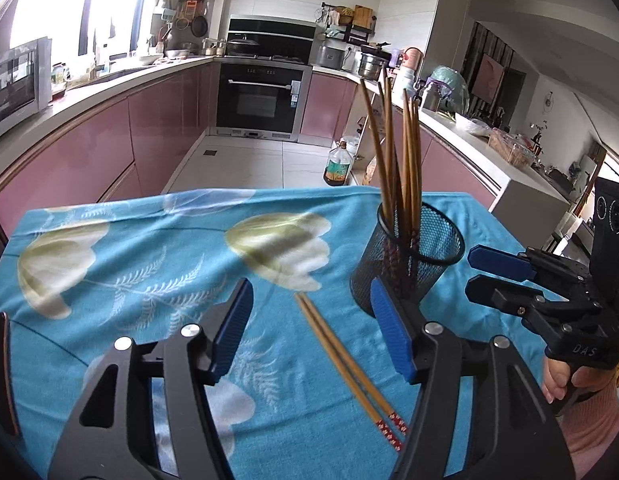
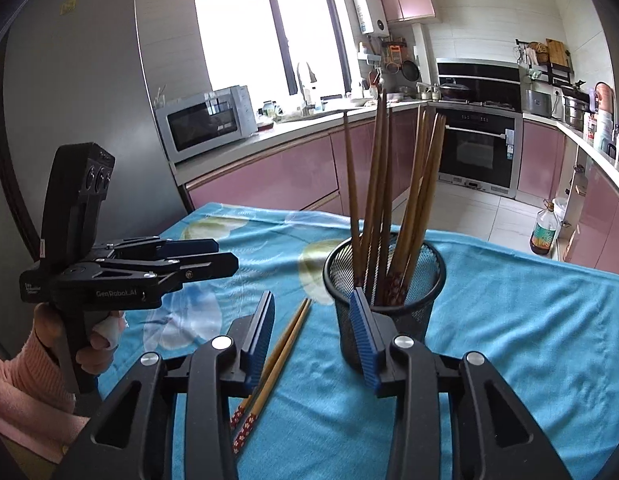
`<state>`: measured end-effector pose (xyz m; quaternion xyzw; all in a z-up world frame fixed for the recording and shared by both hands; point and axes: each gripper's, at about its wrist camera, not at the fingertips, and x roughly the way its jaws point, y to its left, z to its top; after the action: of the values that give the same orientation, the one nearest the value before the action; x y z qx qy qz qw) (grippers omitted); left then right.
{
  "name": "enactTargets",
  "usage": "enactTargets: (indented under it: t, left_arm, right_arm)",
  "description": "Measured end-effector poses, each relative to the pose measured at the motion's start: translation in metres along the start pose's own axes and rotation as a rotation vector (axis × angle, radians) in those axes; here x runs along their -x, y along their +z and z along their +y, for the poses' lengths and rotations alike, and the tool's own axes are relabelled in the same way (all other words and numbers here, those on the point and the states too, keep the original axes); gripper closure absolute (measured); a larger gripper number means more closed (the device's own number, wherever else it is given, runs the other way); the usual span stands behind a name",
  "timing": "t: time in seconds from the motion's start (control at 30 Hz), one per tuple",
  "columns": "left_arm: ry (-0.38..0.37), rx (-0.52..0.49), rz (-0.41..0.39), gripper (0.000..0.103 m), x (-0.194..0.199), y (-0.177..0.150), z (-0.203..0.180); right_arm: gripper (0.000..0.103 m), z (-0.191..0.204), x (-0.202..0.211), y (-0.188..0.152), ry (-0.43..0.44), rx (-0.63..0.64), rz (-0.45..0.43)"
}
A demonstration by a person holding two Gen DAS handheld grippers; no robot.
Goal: Organize utensils
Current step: 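Withdraw the right gripper from the cup back over the loose chopsticks, then lower the right gripper onto a red-tipped chopstick and close it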
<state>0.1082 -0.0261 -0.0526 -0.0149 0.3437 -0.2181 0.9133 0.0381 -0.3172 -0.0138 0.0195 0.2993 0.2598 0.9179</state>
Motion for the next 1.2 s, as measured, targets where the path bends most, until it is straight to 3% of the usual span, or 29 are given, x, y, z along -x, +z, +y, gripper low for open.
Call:
enactTargets:
  t: [0.4, 0.8, 1.2]
  left_arm:
    - [0.104, 0.015, 0.078, 0.021, -0.015, -0.048, 0.014]
    - [0.129, 0.022, 0.094, 0.019, -0.017, -0.057, 0.016]
    - [0.122, 0.014, 0.113, 0.02, -0.022, -0.061, 0.01]
  right_arm:
    - [0.065, 0.022, -0.06, -0.037, 0.036, -0.01, 0.21]
    - [0.065, 0.027, -0.074, -0.051, 0.009, -0.005, 0.27]
    - [0.072, 0.032, -0.086, -0.052, -0.025, 0.009, 0.288]
